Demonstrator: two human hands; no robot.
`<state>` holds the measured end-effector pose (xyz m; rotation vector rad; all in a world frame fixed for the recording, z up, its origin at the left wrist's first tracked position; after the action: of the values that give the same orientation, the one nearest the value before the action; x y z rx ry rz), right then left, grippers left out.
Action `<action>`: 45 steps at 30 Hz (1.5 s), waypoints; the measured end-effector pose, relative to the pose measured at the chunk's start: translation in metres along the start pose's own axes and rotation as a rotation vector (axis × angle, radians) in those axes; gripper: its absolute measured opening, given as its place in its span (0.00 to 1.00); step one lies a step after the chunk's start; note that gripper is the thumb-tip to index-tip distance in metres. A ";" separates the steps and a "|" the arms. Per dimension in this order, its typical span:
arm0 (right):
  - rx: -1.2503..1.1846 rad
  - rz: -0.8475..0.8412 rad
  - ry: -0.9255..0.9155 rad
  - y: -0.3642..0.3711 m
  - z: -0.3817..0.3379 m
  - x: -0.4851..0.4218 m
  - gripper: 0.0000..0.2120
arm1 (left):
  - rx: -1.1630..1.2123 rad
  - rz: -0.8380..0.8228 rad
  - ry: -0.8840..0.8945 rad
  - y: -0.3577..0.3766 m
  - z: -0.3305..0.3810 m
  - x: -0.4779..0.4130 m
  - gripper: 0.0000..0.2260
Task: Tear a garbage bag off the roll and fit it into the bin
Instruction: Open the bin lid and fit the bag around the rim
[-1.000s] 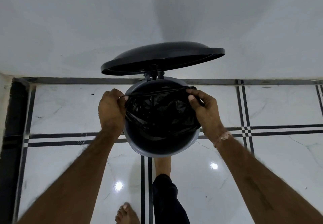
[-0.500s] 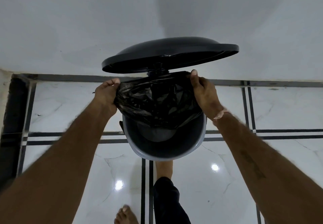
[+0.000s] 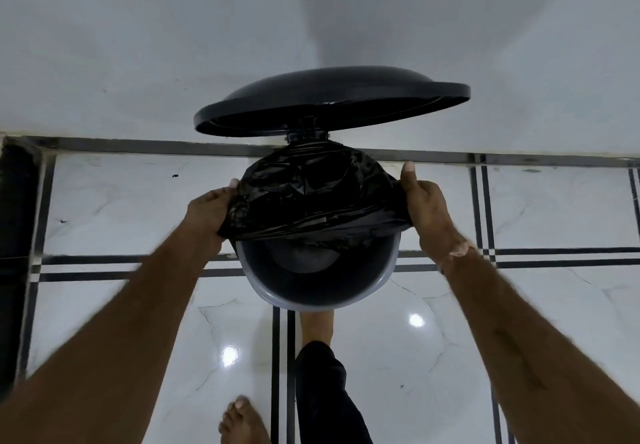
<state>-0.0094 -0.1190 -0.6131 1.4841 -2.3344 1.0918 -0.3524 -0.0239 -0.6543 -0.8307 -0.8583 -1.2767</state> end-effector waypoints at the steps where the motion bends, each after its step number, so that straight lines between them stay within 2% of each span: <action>1: -0.024 0.035 -0.008 -0.001 0.001 0.008 0.53 | 0.025 -0.029 0.000 -0.003 -0.003 0.006 0.08; 6: -0.008 0.156 -0.039 0.004 0.012 0.044 0.44 | 0.068 -0.151 -0.009 -0.017 -0.022 0.029 0.00; 9: -0.003 0.237 -0.079 0.005 0.014 0.057 0.38 | 0.108 -0.201 -0.016 -0.024 -0.038 0.036 0.05; 12: 0.149 0.330 -0.158 0.002 0.006 0.064 0.28 | 0.101 -0.231 -0.050 -0.029 -0.056 0.042 0.02; 15: 0.297 0.346 -0.206 0.003 -0.001 0.079 0.21 | 0.119 -0.209 -0.095 -0.033 -0.071 0.047 0.07; 19: 0.301 0.348 -0.156 0.006 0.005 0.098 0.18 | 0.245 -0.162 -0.172 -0.034 -0.080 0.054 0.10; 23: 0.172 0.359 -0.078 0.009 0.014 0.106 0.20 | 0.373 -0.188 -0.225 -0.026 -0.081 0.059 0.13; 25: 0.070 0.392 0.003 0.009 0.018 0.106 0.24 | 0.473 -0.213 -0.230 -0.023 -0.082 0.064 0.19; 28: -0.395 0.394 0.214 0.012 0.023 0.107 0.14 | 0.577 -0.282 -0.203 -0.017 -0.083 0.075 0.28; 30: -0.651 0.353 0.351 0.017 0.023 0.107 0.09 | 0.573 -0.337 -0.182 -0.015 -0.088 0.080 0.25; 33: -0.844 0.284 0.489 0.024 0.027 0.110 0.08 | 0.521 -0.374 -0.179 -0.018 -0.100 0.083 0.19; 36: -0.943 0.216 0.526 0.032 0.026 0.110 0.07 | 0.473 -0.388 -0.176 -0.021 -0.111 0.084 0.14; 38: -1.015 0.214 0.523 0.035 0.023 0.111 0.04 | 0.475 -0.358 -0.204 -0.021 -0.116 0.085 0.15; 41: -1.063 0.216 0.431 0.037 0.025 0.114 0.06 | 0.513 -0.274 -0.253 -0.024 -0.121 0.083 0.14; 45: -0.767 0.132 0.281 0.036 0.035 0.135 0.09 | 0.455 -0.237 -0.260 -0.027 -0.124 0.085 0.11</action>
<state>-0.0976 -0.2303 -0.5890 0.8408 -2.2661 0.3028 -0.3622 -0.1744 -0.6334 -0.5444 -1.4278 -1.1230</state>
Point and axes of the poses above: each hand's wrist, its own x-axis away from the middle knuckle, its own y-axis out of the palm, z = x × y, the point moved 5 cm from there along -x, towards the middle knuckle, and after that the axes turned 8 degrees about -y, right-handed, at the moved point
